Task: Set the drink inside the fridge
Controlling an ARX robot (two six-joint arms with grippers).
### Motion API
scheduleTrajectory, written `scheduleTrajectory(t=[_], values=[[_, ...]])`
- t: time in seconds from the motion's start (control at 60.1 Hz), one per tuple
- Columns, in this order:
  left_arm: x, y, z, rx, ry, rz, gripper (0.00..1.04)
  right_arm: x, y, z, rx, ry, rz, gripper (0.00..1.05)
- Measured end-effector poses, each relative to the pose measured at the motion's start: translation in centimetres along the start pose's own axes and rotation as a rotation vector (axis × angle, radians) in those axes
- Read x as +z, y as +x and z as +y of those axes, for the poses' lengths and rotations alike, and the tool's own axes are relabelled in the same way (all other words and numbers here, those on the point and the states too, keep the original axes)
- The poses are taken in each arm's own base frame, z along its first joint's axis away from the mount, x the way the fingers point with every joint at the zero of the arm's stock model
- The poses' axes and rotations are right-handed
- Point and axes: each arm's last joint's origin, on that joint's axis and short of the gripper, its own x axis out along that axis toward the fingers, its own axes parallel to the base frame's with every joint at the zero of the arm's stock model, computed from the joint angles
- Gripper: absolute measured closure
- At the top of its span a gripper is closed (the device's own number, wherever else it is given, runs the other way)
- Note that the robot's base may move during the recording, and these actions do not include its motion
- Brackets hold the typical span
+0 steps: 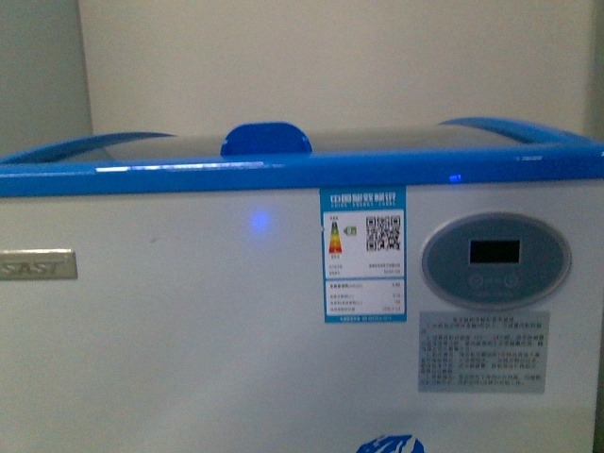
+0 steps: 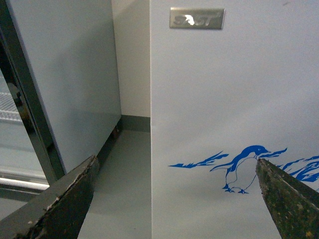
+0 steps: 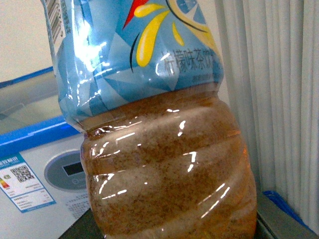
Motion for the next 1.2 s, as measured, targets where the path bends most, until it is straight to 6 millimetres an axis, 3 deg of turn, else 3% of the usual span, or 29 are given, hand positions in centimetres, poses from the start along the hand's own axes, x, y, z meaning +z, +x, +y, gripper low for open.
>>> scheduleTrajectory(t=[0.833,0.882,0.916,0.982,1.116,1.199], values=[[0.0,0.0,0.0,0.000,0.000,0.000,0.08,0.0,0.0,0.0,0.001,0.000,-0.002,0.62],[-0.1,0.1,0.0,-0.055,-0.051,0.075,0.08,0.0,0.0,0.0,0.001,0.000,-0.002,0.62],[0.0,0.6,-0.1,-0.105,-0.136,0.178,0.08,0.0,0.0,0.0,-0.001,0.001,-0.002,0.62],[1.0,2.6,0.1,-0.154,-0.186,0.220,0.08,0.0,0.0,0.0,0.000,0.000,-0.002,0.62],[5.0,7.4,0.1,-0.236,-0.144,0.152,0.08,0.0,0.0,0.0,0.000,0.000,-0.002,0.62],[6.9,10.6,-0.9,-0.326,-0.068,0.148,0.08,0.0,0.0,0.0,-0.001,0.001,-0.002,0.62]])
